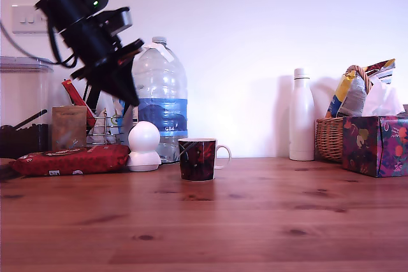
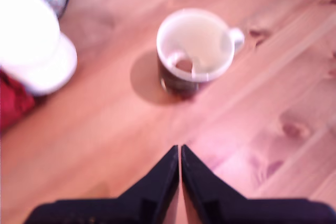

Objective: Pick up the coffee capsules from the table one by one and drop them inside the nearest coffee cup

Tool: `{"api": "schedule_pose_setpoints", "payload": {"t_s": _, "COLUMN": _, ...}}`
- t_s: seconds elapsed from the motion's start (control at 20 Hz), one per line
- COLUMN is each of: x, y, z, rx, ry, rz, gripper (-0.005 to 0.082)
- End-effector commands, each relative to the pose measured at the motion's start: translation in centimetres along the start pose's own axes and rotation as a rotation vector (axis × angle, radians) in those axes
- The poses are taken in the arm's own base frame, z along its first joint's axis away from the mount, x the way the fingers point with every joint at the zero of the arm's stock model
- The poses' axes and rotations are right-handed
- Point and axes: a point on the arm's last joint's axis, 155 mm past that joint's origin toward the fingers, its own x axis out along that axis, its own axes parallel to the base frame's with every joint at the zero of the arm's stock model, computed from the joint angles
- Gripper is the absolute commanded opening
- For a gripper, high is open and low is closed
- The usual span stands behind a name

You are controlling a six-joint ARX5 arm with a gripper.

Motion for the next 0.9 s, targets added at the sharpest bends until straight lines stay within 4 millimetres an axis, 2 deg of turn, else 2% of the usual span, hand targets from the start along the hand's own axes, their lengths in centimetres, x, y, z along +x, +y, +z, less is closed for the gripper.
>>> {"api": "schedule_pose_setpoints", "payload": {"t_s": 0.0, "x": -0.6, "y": 0.4, "z": -1.9, "rx": -0.035, "ry": -0.012, "rz": 0.010, "gripper": -0.0019}}
{"api": "schedule_pose_setpoints", "payload": {"t_s": 0.2, "x": -3.5, "y": 1.4, "z": -4.2, "rx": -0.083, "ry": -0.131, "rz": 0.064, "gripper": -0.0019}}
{"api": "schedule_pose_setpoints", "payload": {"t_s": 0.5, "x": -8.9, "y": 2.4, "z": -7.2, "rx": -0.104, "ry": -0.330, "rz": 0.197, "gripper": -0.0019}}
{"api": "schedule_pose_setpoints", "payload": {"t_s": 0.7, "x": -12.4, "y": 2.2, "z": -9.7, "rx": -0.142, "ry": -0.477, "rz": 0.266, "gripper": -0.0019}}
{"api": "schedule_pose_setpoints", "payload": {"t_s": 0.85, "x": -14.0, "y": 1.3, "z": -11.9, "rx": -0.155, "ry": -0.539, "rz": 0.289, "gripper": -0.0019}}
